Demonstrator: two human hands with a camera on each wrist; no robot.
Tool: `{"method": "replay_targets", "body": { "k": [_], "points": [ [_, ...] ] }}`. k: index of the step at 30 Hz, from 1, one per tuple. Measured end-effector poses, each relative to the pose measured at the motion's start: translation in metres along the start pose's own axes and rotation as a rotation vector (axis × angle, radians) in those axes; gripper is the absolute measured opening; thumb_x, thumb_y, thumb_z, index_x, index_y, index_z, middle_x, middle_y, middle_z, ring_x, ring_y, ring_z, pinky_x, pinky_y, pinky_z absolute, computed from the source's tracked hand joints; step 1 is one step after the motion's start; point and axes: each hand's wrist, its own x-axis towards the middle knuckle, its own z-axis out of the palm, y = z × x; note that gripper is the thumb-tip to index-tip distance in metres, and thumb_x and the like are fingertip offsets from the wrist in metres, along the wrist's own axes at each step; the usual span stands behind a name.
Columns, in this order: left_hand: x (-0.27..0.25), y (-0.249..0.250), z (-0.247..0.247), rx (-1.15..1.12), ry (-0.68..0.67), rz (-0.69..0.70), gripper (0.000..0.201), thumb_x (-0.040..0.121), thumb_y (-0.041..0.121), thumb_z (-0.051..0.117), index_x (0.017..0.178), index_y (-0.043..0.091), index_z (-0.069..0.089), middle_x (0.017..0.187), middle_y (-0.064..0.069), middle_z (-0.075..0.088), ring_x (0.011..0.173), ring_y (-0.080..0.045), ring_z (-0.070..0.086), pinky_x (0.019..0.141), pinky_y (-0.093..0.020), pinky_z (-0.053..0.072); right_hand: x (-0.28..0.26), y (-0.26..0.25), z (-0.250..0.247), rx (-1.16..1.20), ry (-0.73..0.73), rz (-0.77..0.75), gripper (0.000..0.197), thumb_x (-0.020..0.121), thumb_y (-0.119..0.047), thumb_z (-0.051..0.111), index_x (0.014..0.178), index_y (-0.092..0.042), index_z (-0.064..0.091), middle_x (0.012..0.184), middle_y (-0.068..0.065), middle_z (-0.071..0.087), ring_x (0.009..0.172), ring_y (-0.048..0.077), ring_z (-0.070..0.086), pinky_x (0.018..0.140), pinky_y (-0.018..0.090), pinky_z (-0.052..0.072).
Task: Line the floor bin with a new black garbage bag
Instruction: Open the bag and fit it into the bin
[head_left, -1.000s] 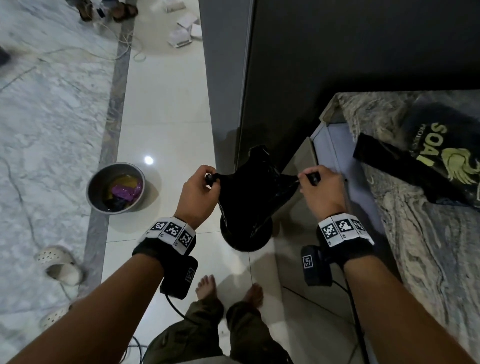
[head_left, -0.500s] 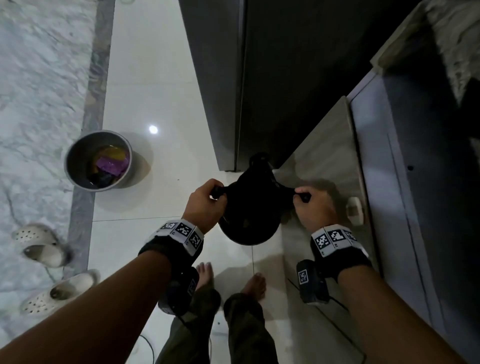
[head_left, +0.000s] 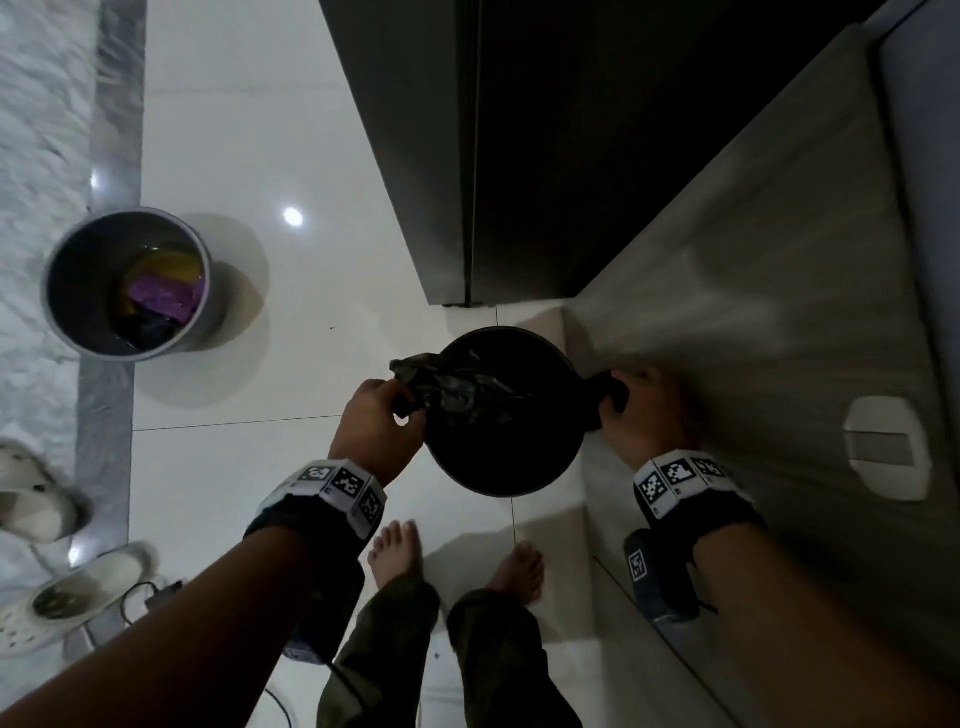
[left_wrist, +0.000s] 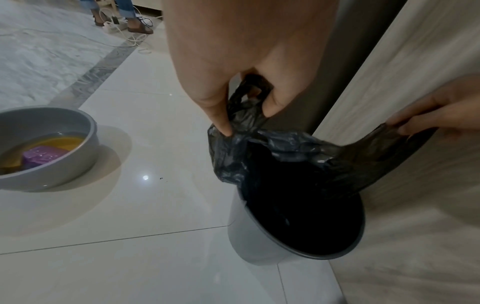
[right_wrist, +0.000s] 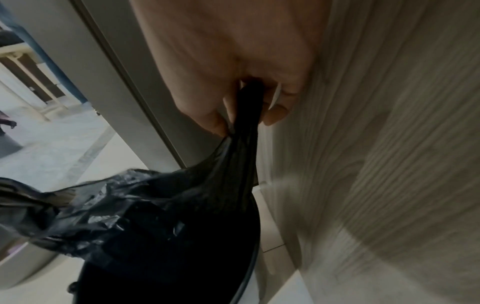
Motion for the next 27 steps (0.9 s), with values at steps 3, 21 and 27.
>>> {"method": "replay_targets", "body": {
  "k": [3, 21, 27],
  "points": [
    [0.016, -0.013, 0.01, 0.073, 0.023, -0.05, 0.022, 0.082, 0.024, 0.06, 0.072, 0.005, 0.06, 0.08, -0.008, 0.055, 0.069, -0.017, 0.047, 0.062, -0.025, 0.033, 0.013, 0.002, 0.018, -0.095, 0.031, 0.012, 0.046, 0.083, -0.029, 0.057, 0.124, -0.008, 0.054, 0.134, 0.016, 0.045, 0.126, 0.035, 0.037, 0.099, 0.047, 0.039],
    [0.084, -0.088, 0.048, 0.803, 0.008, 0.197, 0.04, 0.08, 0.045, 0.06, 0.102, 0.012, 0.068, 0.105, -0.012, 0.062, 0.111, -0.034, 0.052, 0.096, -0.046, 0.029, 0.075, 0.015, 0.088, -0.325, 0.06, -0.275, 0.048, 0.078, -0.024, 0.066, 0.123, -0.017, 0.052, 0.149, 0.005, 0.035, 0.138, 0.027, 0.027, 0.107, 0.047, 0.026],
    [0.086, -0.095, 0.062, 0.836, -0.024, 0.238, 0.04, 0.081, 0.024, 0.062, 0.116, 0.005, 0.06, 0.132, -0.017, 0.052, 0.137, -0.038, 0.032, 0.105, -0.051, 0.014, 0.08, 0.021, 0.099, -0.307, 0.084, -0.499, 0.058, 0.073, -0.015, 0.057, 0.13, -0.022, 0.05, 0.148, 0.003, 0.042, 0.132, 0.029, 0.037, 0.105, 0.052, 0.031]
  ]
}}
